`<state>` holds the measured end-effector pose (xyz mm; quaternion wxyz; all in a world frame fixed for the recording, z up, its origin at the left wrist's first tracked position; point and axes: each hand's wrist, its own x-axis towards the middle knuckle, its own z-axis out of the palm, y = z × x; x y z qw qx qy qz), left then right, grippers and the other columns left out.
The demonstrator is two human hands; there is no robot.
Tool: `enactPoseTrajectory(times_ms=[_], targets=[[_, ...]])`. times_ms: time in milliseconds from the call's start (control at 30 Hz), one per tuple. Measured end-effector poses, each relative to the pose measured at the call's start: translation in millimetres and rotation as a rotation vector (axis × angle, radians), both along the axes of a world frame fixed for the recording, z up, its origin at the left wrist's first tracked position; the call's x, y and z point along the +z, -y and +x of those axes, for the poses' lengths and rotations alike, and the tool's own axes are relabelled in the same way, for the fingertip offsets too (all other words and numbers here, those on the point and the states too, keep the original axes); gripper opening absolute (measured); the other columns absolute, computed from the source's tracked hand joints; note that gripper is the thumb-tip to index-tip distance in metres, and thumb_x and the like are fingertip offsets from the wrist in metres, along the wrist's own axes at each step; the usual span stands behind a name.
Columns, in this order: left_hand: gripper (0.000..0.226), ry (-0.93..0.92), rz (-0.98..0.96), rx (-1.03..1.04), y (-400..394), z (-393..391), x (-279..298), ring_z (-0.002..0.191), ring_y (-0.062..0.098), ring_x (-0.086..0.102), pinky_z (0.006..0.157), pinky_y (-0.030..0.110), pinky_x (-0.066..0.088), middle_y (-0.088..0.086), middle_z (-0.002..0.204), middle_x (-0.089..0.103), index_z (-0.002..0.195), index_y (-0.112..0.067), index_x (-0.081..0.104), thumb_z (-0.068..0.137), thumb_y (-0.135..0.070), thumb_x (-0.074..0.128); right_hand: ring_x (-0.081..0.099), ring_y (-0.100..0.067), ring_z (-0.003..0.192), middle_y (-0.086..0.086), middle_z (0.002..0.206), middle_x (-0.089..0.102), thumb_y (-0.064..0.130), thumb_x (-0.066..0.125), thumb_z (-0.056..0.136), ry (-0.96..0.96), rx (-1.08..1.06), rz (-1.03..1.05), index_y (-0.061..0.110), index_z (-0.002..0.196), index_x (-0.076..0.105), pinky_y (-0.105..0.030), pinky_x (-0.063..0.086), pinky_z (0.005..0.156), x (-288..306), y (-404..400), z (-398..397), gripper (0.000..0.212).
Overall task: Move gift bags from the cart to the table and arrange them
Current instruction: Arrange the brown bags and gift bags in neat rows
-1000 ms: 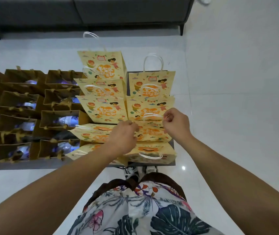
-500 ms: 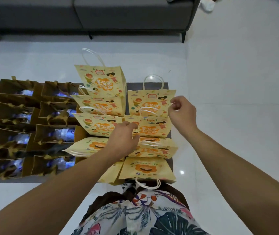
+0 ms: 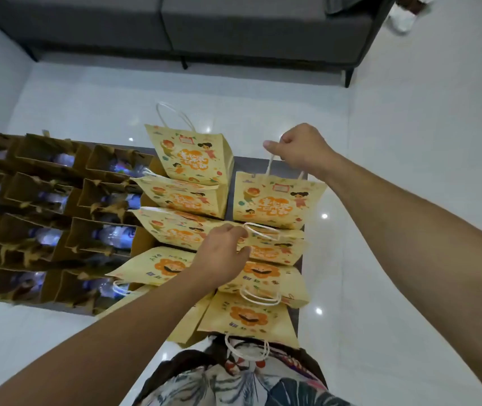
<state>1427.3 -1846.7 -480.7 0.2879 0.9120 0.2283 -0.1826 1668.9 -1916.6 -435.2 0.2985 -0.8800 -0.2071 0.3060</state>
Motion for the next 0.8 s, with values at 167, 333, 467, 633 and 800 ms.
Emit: enactPoseTrajectory(times_ms=[167,333,467,633,800], targets=[[0.038,-0.030,-0.010,0.033,-3,-1,-7,0.126,0.019,0.050,0.103,0.034,0.044,0.000,0.135,0.059,0.132,-0.022,0.062,0.097,-0.037,0.061,0.049,-0.015,0.059,-0.002,0.060,0.046,0.033,0.063,0.096,0.142,0.046,-0.033,0.010,0.056,0.054,-0.030,0.043,0.060,7,-22,17,0.047],[0.038,-0.041,-0.021,0.059,-4,-9,-12,0.125,0.019,0.051,0.103,0.031,0.042,0.001,0.135,0.060,0.133,-0.022,0.063,0.097,-0.036,0.061,0.049,-0.017,0.058,-0.006,0.061,0.047,0.031,0.063,0.094,0.167,0.060,-0.039,0.004,0.061,0.059,-0.032,0.044,0.060,-9,-33,23,0.043],[0.036,-0.084,-0.041,0.098,-5,-14,-18,0.126,0.020,0.050,0.104,0.034,0.044,0.000,0.133,0.060,0.131,-0.024,0.062,0.098,-0.038,0.058,0.053,-0.015,0.059,-0.004,0.059,0.050,0.033,0.063,0.095,0.194,0.049,-0.009,0.004,0.062,0.062,-0.034,0.051,0.064,-19,-43,27,0.044],[0.036,-0.106,-0.053,0.109,-6,-23,-22,0.122,0.021,0.052,0.100,0.036,0.047,0.002,0.130,0.062,0.129,-0.022,0.063,0.097,-0.038,0.059,0.058,-0.022,0.067,-0.012,0.067,0.054,0.034,0.064,0.095,0.227,0.027,0.042,-0.004,0.074,0.068,-0.034,0.053,0.067,-12,-58,41,0.043],[0.036,-0.114,-0.049,0.139,0,-28,-21,0.126,0.021,0.049,0.102,0.035,0.044,0.003,0.133,0.060,0.131,-0.022,0.062,0.098,-0.037,0.059,0.059,-0.018,0.072,-0.007,0.073,0.061,0.039,0.062,0.096,0.231,0.057,-0.025,0.004,0.076,0.069,-0.030,0.046,0.061,-21,-56,45,0.041]])
